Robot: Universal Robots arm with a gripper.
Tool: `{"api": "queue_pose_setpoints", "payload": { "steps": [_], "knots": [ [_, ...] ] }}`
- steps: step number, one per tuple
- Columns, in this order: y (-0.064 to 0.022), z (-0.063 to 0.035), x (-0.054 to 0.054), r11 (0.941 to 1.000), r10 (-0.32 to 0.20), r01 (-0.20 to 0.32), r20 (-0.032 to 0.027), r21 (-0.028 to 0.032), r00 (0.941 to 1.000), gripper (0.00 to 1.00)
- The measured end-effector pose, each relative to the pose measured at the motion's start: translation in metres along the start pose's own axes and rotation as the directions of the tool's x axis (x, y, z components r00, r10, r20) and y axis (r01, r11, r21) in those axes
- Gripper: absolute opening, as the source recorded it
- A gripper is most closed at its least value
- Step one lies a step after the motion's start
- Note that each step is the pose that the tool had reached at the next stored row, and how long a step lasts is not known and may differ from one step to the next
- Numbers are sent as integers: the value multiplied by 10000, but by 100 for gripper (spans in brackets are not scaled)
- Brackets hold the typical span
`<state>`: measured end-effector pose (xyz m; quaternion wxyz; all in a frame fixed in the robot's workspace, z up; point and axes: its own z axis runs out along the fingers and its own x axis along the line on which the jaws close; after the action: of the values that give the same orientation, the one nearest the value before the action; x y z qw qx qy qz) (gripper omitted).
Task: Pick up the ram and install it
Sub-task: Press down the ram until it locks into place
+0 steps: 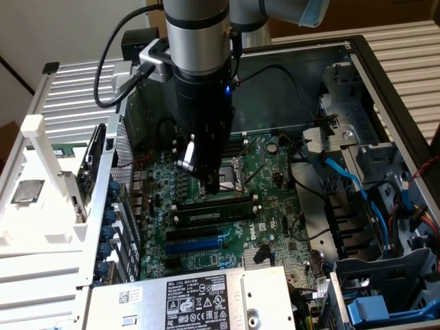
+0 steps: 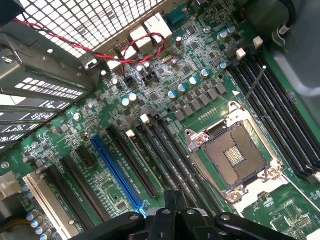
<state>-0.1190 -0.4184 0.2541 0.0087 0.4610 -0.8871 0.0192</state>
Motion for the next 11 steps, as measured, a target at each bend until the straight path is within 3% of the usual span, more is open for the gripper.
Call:
{"api": "queue_pose_setpoints", "payload": {
  "steps": [11],
  "knots": [
    [-23, 0, -27, 9965, 837, -837, 4, 85, 9965, 10]
  ]
}}
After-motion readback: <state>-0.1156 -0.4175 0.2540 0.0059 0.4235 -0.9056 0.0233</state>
